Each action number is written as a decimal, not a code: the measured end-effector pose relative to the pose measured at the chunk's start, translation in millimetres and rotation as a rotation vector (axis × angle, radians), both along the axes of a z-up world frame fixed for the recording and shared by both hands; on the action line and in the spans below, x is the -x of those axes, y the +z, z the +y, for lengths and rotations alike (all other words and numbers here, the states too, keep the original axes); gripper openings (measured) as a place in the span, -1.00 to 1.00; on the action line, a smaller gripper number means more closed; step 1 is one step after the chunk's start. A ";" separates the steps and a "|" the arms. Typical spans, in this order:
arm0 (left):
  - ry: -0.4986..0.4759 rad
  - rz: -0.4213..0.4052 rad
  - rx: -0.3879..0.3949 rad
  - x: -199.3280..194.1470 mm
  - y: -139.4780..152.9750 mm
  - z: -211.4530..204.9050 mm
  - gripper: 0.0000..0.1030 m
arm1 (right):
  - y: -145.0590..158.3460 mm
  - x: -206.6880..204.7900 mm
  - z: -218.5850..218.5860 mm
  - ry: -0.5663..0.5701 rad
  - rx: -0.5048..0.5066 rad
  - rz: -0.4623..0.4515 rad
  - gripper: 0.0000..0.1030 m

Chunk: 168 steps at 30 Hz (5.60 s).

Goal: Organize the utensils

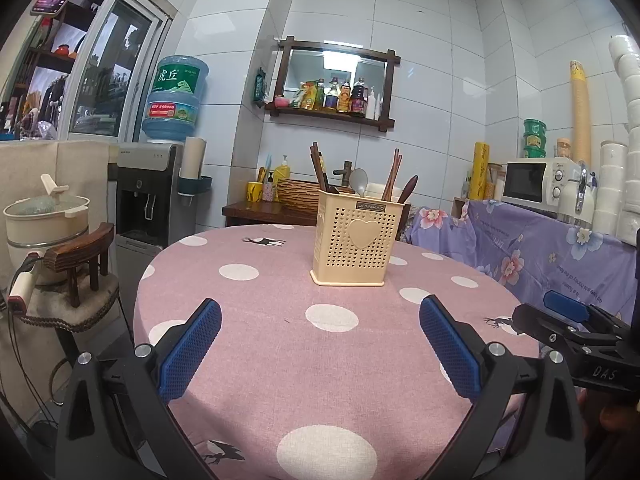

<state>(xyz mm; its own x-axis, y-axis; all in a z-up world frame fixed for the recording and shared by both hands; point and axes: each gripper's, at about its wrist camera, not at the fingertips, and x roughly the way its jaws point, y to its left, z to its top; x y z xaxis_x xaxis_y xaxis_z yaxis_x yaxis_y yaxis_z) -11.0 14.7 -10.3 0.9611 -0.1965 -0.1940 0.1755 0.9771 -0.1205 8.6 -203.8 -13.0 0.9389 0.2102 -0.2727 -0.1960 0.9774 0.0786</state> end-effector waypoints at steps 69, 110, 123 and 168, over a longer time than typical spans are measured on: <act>0.037 0.069 -0.002 -8.0 -1.1 10.1 0.91 | -10.9 -7.6 -3.6 -0.003 -0.050 0.058 0.89; 0.040 0.115 -0.012 -13.9 -6.2 8.9 0.91 | -16.5 -13.2 -2.5 -0.002 -0.042 0.088 0.89; 0.041 0.106 -0.026 -13.4 -6.7 6.7 0.91 | -16.4 -13.0 -2.3 -0.003 -0.042 0.087 0.89; 0.048 0.097 -0.042 -13.8 -0.2 8.6 0.91 | -16.8 -13.2 -1.9 -0.002 -0.042 0.087 0.89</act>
<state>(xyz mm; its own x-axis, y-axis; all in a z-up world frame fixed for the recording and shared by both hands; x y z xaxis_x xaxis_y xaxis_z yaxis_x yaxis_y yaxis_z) 2.8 23.2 -10.4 0.9457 -0.1401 -0.2934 0.1176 0.9887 -0.0931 21.7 -205.6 -29.8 0.9126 0.2211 -0.3439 -0.1847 0.9734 0.1356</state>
